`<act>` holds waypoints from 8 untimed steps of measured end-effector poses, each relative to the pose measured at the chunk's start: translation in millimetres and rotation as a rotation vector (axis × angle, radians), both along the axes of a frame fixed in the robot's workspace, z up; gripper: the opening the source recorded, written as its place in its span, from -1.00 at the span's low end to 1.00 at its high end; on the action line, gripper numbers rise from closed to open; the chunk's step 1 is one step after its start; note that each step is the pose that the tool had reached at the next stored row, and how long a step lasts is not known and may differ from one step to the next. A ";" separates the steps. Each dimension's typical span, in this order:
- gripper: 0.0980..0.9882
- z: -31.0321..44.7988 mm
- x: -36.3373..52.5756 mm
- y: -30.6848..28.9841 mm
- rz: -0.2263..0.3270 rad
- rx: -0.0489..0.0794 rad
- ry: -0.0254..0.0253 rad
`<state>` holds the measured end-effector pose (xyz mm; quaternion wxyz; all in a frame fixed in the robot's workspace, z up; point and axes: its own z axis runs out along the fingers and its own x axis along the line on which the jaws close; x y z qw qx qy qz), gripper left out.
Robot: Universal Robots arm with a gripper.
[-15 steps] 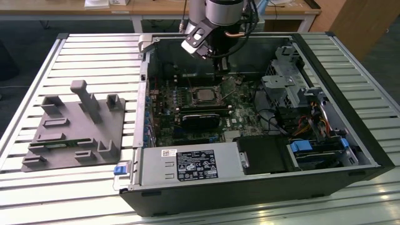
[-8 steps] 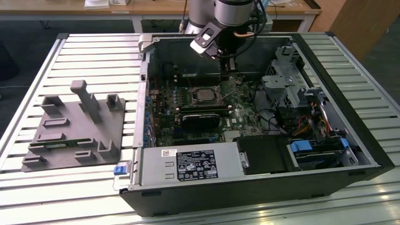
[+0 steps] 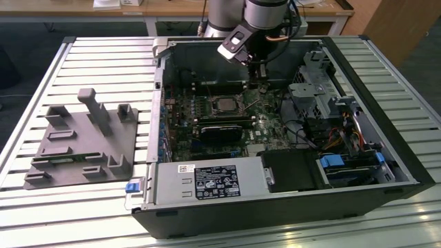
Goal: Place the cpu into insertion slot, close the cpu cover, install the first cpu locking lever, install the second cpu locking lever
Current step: 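Close the cpu cover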
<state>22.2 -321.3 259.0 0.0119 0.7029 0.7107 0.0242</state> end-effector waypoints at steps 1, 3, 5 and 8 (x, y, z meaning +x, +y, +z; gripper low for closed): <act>-0.98 -0.2 1.3 0.0 0.000 0.000 0.0000; -0.98 -0.4 4.1 0.1 0.000 0.000 0.0000; -0.98 -0.5 6.8 0.2 0.000 0.000 0.0000; -0.98 -0.7 10.9 0.3 0.000 0.000 -0.0001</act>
